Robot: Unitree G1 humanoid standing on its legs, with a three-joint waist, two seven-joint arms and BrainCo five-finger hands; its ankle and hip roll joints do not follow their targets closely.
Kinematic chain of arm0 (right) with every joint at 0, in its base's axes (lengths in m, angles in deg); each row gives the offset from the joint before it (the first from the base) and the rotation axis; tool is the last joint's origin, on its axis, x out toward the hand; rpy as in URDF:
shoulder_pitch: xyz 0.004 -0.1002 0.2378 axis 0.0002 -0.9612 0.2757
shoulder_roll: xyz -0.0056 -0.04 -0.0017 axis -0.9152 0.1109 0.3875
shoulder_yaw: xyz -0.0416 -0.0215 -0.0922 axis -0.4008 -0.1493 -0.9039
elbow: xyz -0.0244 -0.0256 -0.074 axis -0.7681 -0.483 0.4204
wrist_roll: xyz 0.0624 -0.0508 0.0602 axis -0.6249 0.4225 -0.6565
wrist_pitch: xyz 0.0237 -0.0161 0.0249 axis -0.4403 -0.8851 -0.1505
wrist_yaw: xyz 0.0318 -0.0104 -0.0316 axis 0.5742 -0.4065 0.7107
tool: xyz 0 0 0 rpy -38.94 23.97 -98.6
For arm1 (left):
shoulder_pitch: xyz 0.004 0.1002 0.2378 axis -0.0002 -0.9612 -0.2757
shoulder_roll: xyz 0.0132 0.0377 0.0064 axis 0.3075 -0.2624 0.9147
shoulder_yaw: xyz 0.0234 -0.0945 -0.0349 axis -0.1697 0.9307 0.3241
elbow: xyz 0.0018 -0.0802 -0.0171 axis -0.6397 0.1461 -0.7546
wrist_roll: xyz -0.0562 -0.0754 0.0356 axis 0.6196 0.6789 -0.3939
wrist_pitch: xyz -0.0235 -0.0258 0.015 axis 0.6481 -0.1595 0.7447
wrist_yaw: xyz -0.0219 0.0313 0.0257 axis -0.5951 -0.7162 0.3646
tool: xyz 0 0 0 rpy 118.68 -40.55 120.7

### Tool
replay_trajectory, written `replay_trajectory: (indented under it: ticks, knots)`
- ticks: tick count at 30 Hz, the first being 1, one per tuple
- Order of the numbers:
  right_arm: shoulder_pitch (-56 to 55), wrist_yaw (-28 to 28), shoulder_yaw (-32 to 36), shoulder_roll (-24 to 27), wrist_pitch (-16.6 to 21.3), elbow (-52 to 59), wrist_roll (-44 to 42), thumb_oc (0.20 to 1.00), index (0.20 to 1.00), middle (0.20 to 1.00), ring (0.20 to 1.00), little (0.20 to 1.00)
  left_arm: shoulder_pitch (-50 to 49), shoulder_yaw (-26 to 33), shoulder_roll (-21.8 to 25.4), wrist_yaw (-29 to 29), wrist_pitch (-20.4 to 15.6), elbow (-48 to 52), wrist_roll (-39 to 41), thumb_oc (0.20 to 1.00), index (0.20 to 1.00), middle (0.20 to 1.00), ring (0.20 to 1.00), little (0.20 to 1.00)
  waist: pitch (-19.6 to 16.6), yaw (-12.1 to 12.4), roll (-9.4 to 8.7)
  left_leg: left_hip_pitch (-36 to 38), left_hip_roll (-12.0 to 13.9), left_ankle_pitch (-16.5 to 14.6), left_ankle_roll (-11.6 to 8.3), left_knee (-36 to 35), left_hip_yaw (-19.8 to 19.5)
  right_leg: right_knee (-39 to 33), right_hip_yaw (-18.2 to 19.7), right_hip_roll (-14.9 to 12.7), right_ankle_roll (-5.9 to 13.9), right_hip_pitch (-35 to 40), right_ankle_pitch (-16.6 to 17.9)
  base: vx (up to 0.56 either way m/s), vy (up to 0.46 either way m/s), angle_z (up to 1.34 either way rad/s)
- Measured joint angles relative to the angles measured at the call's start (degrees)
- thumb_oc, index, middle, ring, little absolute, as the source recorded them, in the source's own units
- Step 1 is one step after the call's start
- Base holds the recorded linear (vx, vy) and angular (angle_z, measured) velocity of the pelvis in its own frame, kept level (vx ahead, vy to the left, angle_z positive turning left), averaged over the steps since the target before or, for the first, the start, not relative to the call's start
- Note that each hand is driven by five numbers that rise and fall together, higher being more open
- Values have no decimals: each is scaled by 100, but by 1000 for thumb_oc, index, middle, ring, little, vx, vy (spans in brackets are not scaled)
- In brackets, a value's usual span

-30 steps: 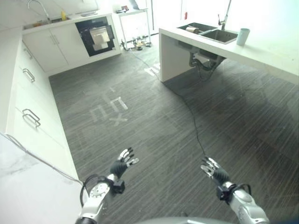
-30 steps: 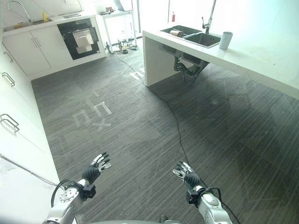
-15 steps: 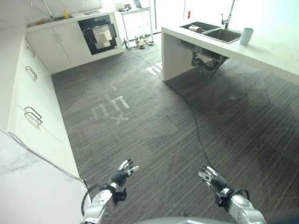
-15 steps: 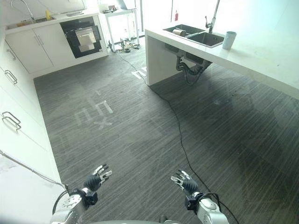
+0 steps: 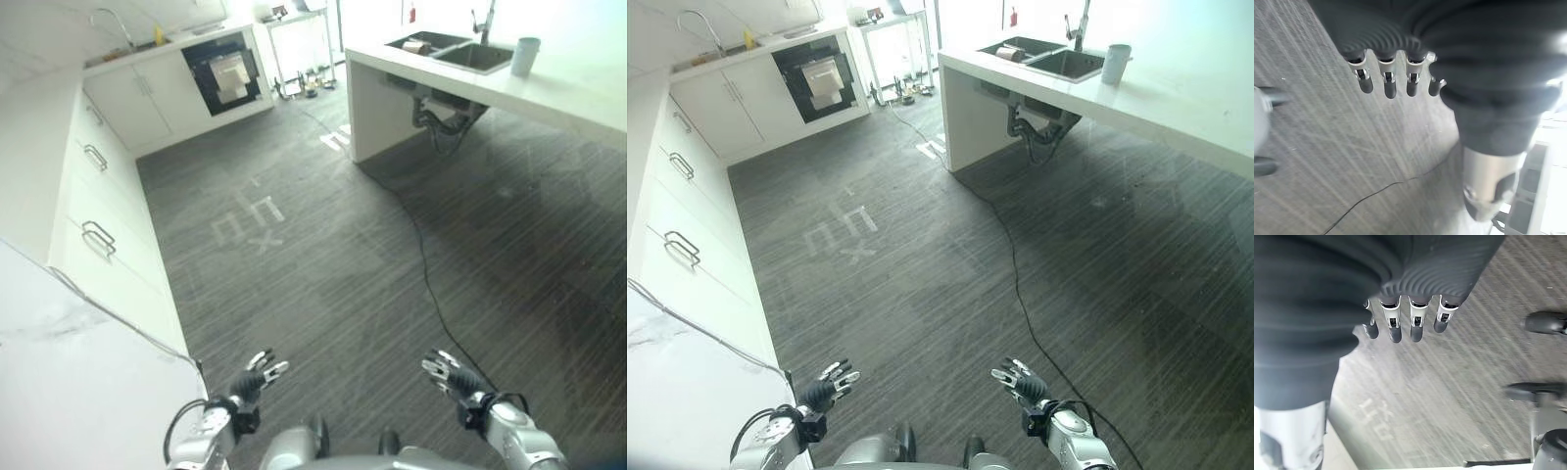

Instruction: Place the dishes in the dishwasher.

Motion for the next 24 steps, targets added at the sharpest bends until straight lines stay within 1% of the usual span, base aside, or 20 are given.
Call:
replay_trajectory:
  ticks: [1,4,6,8,9,10,11,12,13,14,15,16,17,18,19,20,21,22,23,24]
  knots:
    - [-126,-25,-34,-17,11,40,0,1000,1000,1000,1000,1000,-76,-135,2,34,0,-5,-2,1000,1000,1000,1000,1000,27,56,-138,-5,-18,18,13,18,311,-1,22,-146,26,-5,-36,271,263,26]
    - [-169,-32,-27,-3,12,39,0,1000,1000,1000,1000,1000,-96,-134,-4,32,-32,-28,-8,1000,1000,1000,1000,1000,47,45,-183,250,-45,2,53,178,596,-56,72,-226,63,127,-28,232,215,-7]
    - [-162,-21,17,14,25,61,-4,1000,1000,1000,1000,1000,-87,-134,15,25,-60,10,-8,1000,1000,1000,1000,1000,35,45,-184,553,-125,-9,70,261,593,-64,160,-221,168,228,-63,312,311,-16]
    - [-146,-17,27,19,21,58,-12,1000,1000,1000,1000,1000,-79,-118,25,14,-63,9,-8,1000,1000,1000,1000,1000,41,148,-256,899,-396,-197,382,88,525,3,344,-334,361,305,-145,287,272,-37]
    - [-120,-14,27,16,25,58,-17,1000,1000,1000,1000,1000,-81,-113,46,15,-63,12,-8,1000,1000,1000,1000,1000,29,214,-270,1046,-584,-235,659,-16,344,72,457,-405,445,314,-206,289,276,-53]
    - [-88,-20,28,-25,29,65,-19,1000,1000,1000,1000,1000,-68,-91,81,15,-62,12,-8,1000,1000,1000,1000,1000,6,232,-258,1130,-670,-115,934,-15,282,178,465,-483,510,360,-261,279,295,-29]
    - [-106,-30,23,-109,30,70,-22,1000,1000,1000,1000,1000,-54,-92,155,17,-60,21,-11,1000,1000,1000,1000,1000,-22,205,-366,1240,-819,-194,1157,-15,301,327,437,-630,624,403,-348,290,330,-4]
    - [-125,-66,24,-185,29,102,-63,1000,1000,1000,1000,1000,-7,-96,225,16,-54,32,-75,1000,1000,1000,1000,1000,-28,188,-436,1335,-939,-299,1303,-16,296,682,399,-781,786,349,-337,297,392,16]
    - [-110,-161,31,-285,39,137,-146,1000,1000,1000,1000,1000,83,-140,290,10,-46,32,-176,1000,1000,1000,1000,1000,-33,168,-423,1488,-1057,-438,1446,-15,272,2022,410,-1008,959,-143,-482,286,323,23]
    - [-157,-243,23,-362,45,236,-202,1000,1000,1000,1000,1000,130,-184,334,13,-53,64,-191,1000,1000,1000,1000,1000,-55,142,-416,1603,-1161,-498,1566,23,264,3153,468,-1210,1056,-602,-404,372,368,29]
    - [-218,-324,-20,-496,48,545,-242,1000,1000,1000,1000,1000,119,-241,460,16,-59,124,-222,1000,1000,1000,1000,1000,-104,128,-473,1714,-1366,-644,1697,21,263,4548,583,-1490,1292,-1270,-278,259,191,25]
    - [-210,-331,-32,-547,63,583,-242,1000,1000,1000,1000,1000,103,-335,539,0,-49,154,-223,1000,1000,1000,1000,1000,-134,100,-466,1794,-1474,-805,1886,29,178,4907,584,-1545,1302,-1520,-268,298,151,10]
    - [-183,-345,-28,-579,66,583,-241,1000,1000,1000,1000,1000,94,-361,572,-20,-32,190,-225,1000,1000,1000,1000,1000,-134,79,-457,1850,-1520,-903,1990,40,143,5071,581,-1509,1293,-1673,-273,141,0,10]
    - [-150,-375,-4,-596,65,584,-245,1000,1000,1000,1000,1000,101,-410,588,-36,-20,220,-224,1000,1000,1000,1000,1000,-158,-9,-401,1868,-1515,-850,1862,51,125,5029,478,-1409,1165,-1775,-416,313,-49,13]
    - [-163,-392,-6,-580,58,580,-245,1000,1000,1000,1000,1000,97,-383,596,-37,-24,326,-220,1000,1000,1000,1000,1000,-159,-74,-281,1911,-1402,-888,1851,53,110,4588,465,-1093,1068,-1871,-604,302,-74,25]
    - [-171,-411,-15,-586,58,572,-246,1000,1000,1000,1000,1000,132,-348,643,-38,-30,348,-220,1000,1000,1000,1000,1000,-166,-134,-265,1919,-1342,-906,1789,88,106,4054,447,-785,1081,-1926,-607,621,-175,27]
    - [-236,-385,13,-529,61,627,-306,1000,1000,1000,1000,1000,197,-288,692,-32,51,493,-224,1000,1000,1000,1000,1000,-148,-264,-253,1952,-1239,-1187,1388,146,-60,2306,339,-306,1004,-2010,-516,531,-157,20]
    - [-250,-357,24,-470,74,650,-345,1000,1000,1000,1000,1000,311,-287,711,-18,67,461,-241,1000,1000,1000,1000,1000,-127,-307,-350,1997,-1301,-1319,1287,152,-66,1376,138,-293,957,-2125,-279,584,-178,25]
    - [-314,-322,56,-429,85,651,-346,1000,1000,1000,1000,1000,382,-296,696,11,97,434,-339,1000,1000,1000,1000,1000,-132,-382,-441,2043,-1410,-1382,1321,153,-156,444,104,-339,1045,-2191,63,426,-129,31]
    - [-401,-316,63,-398,90,650,-346,1000,1000,1000,1000,1000,415,-318,684,61,103,422,-395,1000,1000,1000,1000,1000,-97,-485,-564,2231,-1534,-1418,1378,147,-246,-209,132,-494,1117,-2293,356,729,-243,56]
